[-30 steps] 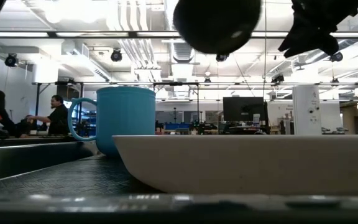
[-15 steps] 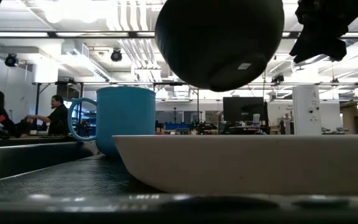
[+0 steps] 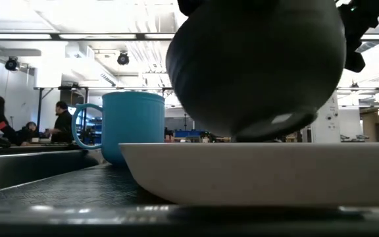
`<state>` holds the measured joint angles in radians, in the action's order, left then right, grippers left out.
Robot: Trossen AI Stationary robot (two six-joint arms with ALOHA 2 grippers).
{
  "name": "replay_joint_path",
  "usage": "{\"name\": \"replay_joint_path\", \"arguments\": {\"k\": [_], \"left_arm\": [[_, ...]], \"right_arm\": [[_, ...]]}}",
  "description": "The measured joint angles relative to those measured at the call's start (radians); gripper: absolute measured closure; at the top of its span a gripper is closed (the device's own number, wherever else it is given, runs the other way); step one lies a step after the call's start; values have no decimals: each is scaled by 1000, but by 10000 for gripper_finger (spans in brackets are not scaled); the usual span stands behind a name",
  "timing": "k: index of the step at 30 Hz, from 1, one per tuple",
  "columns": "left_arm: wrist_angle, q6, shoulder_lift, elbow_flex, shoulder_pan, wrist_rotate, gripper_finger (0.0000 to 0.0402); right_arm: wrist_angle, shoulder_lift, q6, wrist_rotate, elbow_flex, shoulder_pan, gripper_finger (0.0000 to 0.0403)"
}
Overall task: Set up tray
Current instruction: Put the black bowl on the white plate, then put the gray napkin on the black tray to the right side of the white plate
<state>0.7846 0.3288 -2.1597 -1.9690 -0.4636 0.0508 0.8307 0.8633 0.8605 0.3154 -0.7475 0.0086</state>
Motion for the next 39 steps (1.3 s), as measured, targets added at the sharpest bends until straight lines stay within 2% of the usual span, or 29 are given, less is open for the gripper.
{"name": "replay_joint_path", "arguments": {"k": [6,12,25,29,33,39], "left_arm": [[-62,-151,-2,45,-10,0,402],[-65,-200,-2,66,-10,0,396],[-75,-194,4,48,-16,4,295],[-33,-189,15,1,-21,15,282],[85,-172,30,-46,-23,86,280],[346,63,79,-109,1,240,280]], "right_arm": [[-2,67,9,-51,0,0,297],[-5,105,31,-93,0,0,305],[-30,105,54,-107,0,0,300],[-35,105,41,-107,0,0,305],[-66,105,18,-130,0,0,302],[-139,105,-73,-236,0,0,296]]}}
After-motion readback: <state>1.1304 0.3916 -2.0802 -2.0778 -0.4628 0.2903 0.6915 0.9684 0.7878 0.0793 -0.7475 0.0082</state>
